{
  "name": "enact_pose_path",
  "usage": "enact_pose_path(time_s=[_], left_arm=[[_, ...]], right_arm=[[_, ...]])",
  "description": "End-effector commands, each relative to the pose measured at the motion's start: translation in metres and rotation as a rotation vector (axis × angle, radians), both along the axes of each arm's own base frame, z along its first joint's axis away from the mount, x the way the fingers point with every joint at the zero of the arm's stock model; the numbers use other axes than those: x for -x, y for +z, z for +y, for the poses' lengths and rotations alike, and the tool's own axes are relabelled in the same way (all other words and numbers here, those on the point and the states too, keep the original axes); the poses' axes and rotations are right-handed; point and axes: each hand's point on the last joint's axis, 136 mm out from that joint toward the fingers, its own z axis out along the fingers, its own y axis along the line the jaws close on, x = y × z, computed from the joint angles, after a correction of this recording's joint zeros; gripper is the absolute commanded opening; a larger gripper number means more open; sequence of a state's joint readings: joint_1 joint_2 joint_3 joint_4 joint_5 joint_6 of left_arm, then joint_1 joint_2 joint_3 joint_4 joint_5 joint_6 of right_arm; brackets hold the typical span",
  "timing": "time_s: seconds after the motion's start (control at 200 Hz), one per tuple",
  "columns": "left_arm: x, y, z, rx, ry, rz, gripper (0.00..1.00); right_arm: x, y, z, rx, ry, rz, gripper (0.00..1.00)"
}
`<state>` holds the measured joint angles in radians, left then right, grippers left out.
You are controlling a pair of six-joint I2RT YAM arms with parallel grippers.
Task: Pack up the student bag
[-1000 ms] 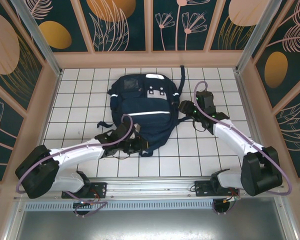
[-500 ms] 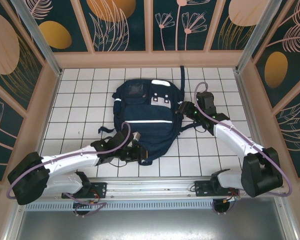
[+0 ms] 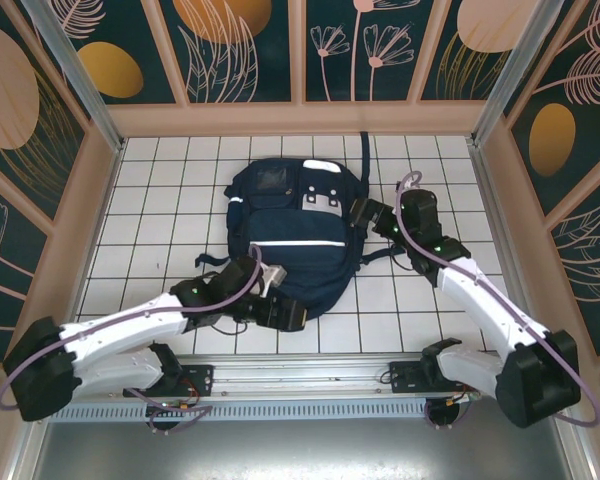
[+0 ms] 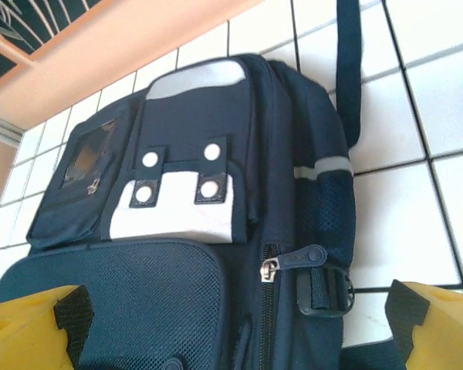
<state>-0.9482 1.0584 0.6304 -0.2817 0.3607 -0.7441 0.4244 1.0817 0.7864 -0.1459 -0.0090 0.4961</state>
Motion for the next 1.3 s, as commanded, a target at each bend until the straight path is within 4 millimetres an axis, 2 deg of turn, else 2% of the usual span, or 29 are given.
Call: enact_pose_path(time_s=[0.0,0.105,0.16,0.195,0.205,0.22,0.295,0.32,0.36,0.425,0.455,0.49,0.576,0.671,0.756,0.876,0.976,1.071,1.106,1.141,1.191,1.236,1.246,1.296], left_arm=[[-0.038,0.07,0.008,-0.019,0.02,-0.347,0.99],[-0.085,0.116,0.022,-0.086,0.164,-0.565,0.99],[-0.11,0.13,0.026,-0.083,0.209,-0.615,0.99],[-0.125,0.129,0.03,-0.085,0.229,-0.616,0.99],[-0.131,0.139,0.03,-0.071,0.242,-0.634,0.99],[-0.139,0.143,0.033,-0.075,0.261,-0.653,0.99],[-0.177,0.16,0.064,-0.153,0.405,-0.812,0.99],[-0.188,0.154,0.083,-0.199,0.481,-0.841,0.99],[-0.204,0.16,0.112,-0.239,0.598,-0.922,0.99],[-0.215,0.153,0.145,-0.265,0.629,-1.06,0.99],[-0.221,0.151,0.167,-0.282,0.716,-1.098,0.99],[-0.228,0.14,0.197,-0.296,0.821,-1.103,0.99],[-0.236,0.11,0.239,-0.303,0.884,-1.113,0.99],[-0.235,0.078,0.278,-0.393,0.951,-1.109,0.99],[-0.231,0.043,0.312,-0.527,1.022,-1.026,0.99],[-0.219,0.006,0.333,-0.558,1.098,-0.94,0.99],[-0.223,0.014,0.332,-0.52,1.1,-0.986,0.99],[-0.224,0.025,0.332,-0.402,1.182,-1.035,0.99],[-0.227,0.031,0.325,-0.386,1.14,-1.076,0.99],[-0.229,0.028,0.322,-0.393,1.113,-1.078,0.99],[-0.224,0.021,0.326,-0.387,1.141,-1.1,0.99],[-0.216,0.017,0.328,-0.371,1.17,-1.126,0.99],[-0.215,0.019,0.329,-0.364,1.177,-1.14,0.99],[-0.22,0.025,0.315,-0.327,1.096,-1.179,0.99]], right_arm=[[-0.001,0.054,-0.017,0.168,-0.087,-0.157,0.99],[0.001,0.094,-0.022,0.159,-0.116,-0.265,0.99],[0.003,0.114,-0.021,0.101,-0.122,-0.328,0.99],[0.003,0.124,-0.016,0.07,-0.099,-0.373,0.99],[0.004,0.126,-0.015,0.064,-0.091,-0.383,0.99],[0.004,0.13,-0.013,0.057,-0.084,-0.402,0.99],[-0.001,0.138,-0.011,0.079,-0.071,-0.477,0.99],[-0.002,0.138,-0.008,0.112,-0.043,-0.514,0.99],[-0.003,0.133,-0.002,0.159,0.016,-0.568,0.99],[-0.001,0.121,0.009,0.241,0.112,-0.637,0.99],[-0.002,0.117,0.008,0.251,0.111,-0.651,0.99],[-0.004,0.113,0.005,0.258,0.1,-0.657,0.99],[-0.004,0.096,0.002,0.317,0.132,-0.688,0.99],[-0.004,0.079,-0.024,0.386,0.045,-0.753,0.99],[-0.007,0.062,-0.063,0.419,-0.104,-0.748,0.99],[-0.011,0.027,-0.113,0.445,-0.278,-0.654,0.99],[-0.015,-0.001,-0.13,0.432,-0.312,-0.596,0.99],[-0.022,-0.045,-0.148,0.406,-0.343,-0.477,0.99],[-0.021,-0.057,-0.154,0.409,-0.355,-0.451,0.99],[-0.019,-0.069,-0.158,0.427,-0.362,-0.435,0.99],[-0.023,-0.069,-0.166,0.429,-0.391,-0.427,0.99],[-0.023,-0.068,-0.161,0.41,-0.339,-0.456,0.99],[-0.023,-0.062,-0.16,0.4,-0.336,-0.486,0.99],[-0.018,-0.054,-0.159,0.379,-0.328,-0.555,0.99]])
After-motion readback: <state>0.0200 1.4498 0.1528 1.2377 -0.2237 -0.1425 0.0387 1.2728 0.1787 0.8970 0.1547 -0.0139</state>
